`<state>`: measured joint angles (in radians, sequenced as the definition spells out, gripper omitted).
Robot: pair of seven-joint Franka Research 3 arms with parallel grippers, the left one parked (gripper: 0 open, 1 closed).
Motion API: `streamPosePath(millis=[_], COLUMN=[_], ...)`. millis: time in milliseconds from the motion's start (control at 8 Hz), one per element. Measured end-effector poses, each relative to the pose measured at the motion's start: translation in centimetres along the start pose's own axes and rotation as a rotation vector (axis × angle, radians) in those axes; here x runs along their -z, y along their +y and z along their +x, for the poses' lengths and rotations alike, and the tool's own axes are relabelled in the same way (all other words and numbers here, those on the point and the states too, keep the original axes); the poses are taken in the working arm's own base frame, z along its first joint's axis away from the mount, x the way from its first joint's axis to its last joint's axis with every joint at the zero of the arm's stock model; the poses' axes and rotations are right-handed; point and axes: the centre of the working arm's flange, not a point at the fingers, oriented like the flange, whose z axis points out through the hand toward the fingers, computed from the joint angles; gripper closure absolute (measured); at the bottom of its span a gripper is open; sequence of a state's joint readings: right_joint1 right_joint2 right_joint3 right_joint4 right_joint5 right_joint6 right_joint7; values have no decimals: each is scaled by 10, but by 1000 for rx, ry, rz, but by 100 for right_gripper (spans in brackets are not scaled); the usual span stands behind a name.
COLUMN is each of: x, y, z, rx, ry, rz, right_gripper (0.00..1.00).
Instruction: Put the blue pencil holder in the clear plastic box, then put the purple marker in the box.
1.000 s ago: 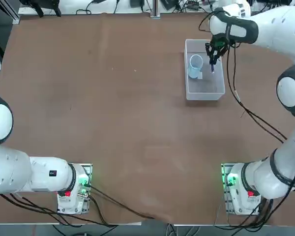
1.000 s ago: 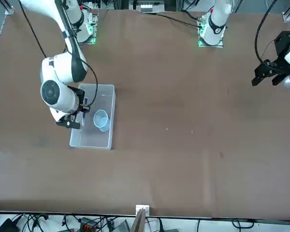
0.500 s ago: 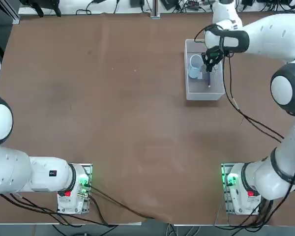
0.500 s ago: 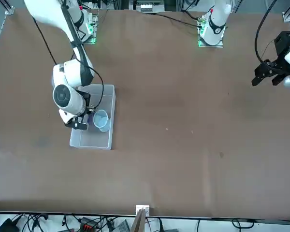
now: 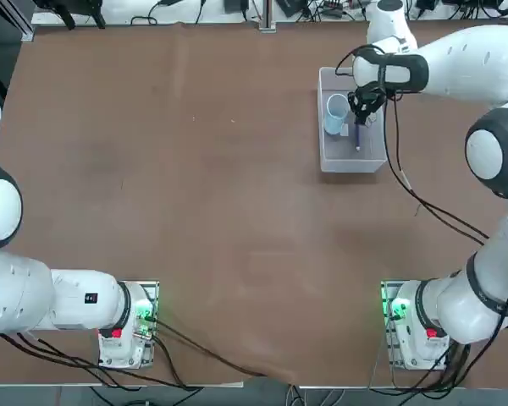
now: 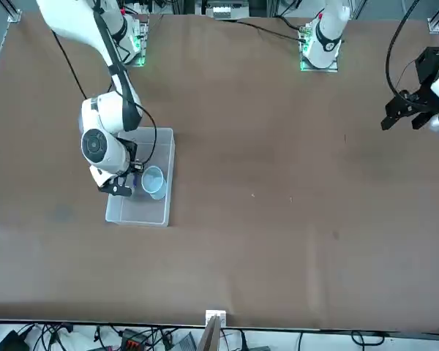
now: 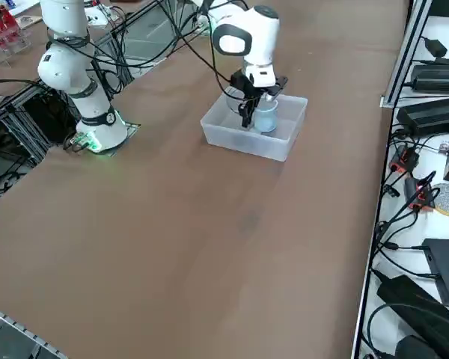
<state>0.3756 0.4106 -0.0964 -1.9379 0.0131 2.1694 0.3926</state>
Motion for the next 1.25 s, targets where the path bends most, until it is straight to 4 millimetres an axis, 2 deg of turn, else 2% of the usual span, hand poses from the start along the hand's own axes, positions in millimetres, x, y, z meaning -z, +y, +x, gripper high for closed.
streamPosePath(millis=[125,250,500,750,1000,1250], x=[12,33,104,181,243,289], y=[0,1,16,49,99,151], z=[3,7,12,13,9,-3], rx=[-2,-6,-25,-9,56,130], ry=[12,15,2,19,61,111], rz=[6,8,5,22,46,65], right_gripper=[84,68,37,2,0,0])
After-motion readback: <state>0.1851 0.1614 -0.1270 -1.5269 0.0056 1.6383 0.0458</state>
